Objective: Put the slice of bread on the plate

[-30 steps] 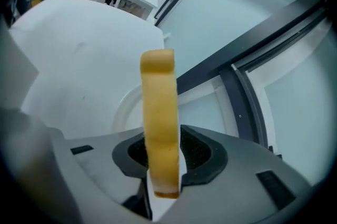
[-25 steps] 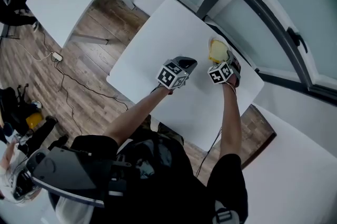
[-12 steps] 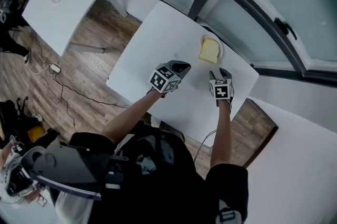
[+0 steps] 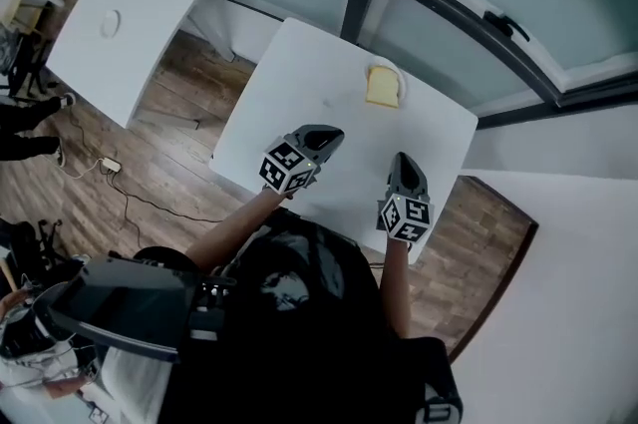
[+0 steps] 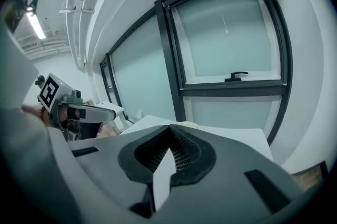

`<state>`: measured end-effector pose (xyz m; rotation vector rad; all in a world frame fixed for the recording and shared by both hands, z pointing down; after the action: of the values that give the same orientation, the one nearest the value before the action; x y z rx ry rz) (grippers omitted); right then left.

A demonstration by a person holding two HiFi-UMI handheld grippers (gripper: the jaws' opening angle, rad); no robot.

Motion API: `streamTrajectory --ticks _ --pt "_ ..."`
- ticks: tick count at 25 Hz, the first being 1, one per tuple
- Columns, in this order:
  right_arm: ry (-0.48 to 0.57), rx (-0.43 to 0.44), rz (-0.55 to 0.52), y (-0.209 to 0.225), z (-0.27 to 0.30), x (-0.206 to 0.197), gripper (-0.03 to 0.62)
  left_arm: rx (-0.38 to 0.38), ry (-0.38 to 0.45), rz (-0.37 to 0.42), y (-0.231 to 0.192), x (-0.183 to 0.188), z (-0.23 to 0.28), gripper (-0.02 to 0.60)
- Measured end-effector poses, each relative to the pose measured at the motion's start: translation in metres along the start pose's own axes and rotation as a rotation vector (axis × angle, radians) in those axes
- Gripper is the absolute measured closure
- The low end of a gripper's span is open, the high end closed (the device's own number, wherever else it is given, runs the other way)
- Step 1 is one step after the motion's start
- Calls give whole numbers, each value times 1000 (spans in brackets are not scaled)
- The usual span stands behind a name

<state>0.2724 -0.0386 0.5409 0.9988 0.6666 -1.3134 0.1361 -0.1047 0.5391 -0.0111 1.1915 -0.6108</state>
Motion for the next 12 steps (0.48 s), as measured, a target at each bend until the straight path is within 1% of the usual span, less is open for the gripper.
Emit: streamTrajectory --ticks 3,6,12 --pt "27 18 12 -14 -23 -7 585 17 23 -18 15 -2 -8 584" --pt "38 13 4 -21 -36 -13 585 0 7 7 30 -9 -10 584" --pt "45 10 -15 -26 -42 -12 585 -15 28 39 38 -2 -11 584"
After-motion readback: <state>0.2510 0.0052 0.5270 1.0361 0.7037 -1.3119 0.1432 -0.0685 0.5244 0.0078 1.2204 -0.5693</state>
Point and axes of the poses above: the fingertips, and each gripper's own axes: z forward along the fingers, y to its right, x out of its top, the point moved 1 cm from there along -z, backward along the fingers, and after that the axes turned 6 degrees about x, right-handed, at the moved point
